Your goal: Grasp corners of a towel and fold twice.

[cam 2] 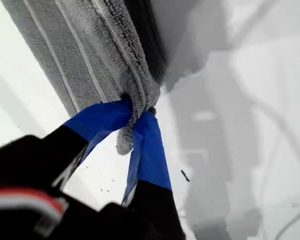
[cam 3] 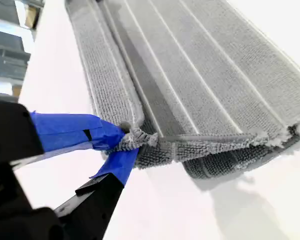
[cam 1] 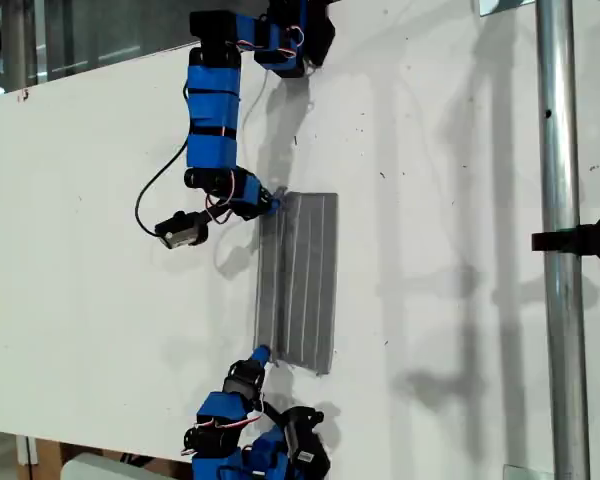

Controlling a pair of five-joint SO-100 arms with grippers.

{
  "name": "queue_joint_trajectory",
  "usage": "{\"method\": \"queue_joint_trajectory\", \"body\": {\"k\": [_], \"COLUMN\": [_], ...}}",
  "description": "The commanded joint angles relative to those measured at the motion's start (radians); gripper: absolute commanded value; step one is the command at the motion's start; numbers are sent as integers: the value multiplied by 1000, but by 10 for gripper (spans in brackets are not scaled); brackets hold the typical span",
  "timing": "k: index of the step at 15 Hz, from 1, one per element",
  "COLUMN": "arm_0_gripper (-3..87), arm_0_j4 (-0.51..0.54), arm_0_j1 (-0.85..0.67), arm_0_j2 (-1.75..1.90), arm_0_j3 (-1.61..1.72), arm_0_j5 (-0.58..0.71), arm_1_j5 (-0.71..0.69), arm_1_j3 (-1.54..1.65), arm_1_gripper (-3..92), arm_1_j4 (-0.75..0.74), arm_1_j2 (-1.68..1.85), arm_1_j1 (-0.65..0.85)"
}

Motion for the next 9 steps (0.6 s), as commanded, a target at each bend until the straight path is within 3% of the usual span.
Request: {"method": "queue_joint_trajectory", "body": {"k": [1, 5, 9], "arm_0_gripper": [-26, -25, -25], "arm_0_j4": [11, -107, -127], "arm_0_j1": [15, 247, 342], "arm_0_j2": [69, 245, 255], "arm_0_j3": [-74, 173, 288], "arm_0_j5": [-25, -262, -396], "arm_1_j5": [-29, 156, 218], "arm_1_j3": [-54, -46, -40], "arm_1_gripper": [-2, -2, -2], "arm_1_j4": [-15, -72, -146], "arm_1_j2": [135, -34, -178], "arm_1_j1": [-21, -268, -296]}}
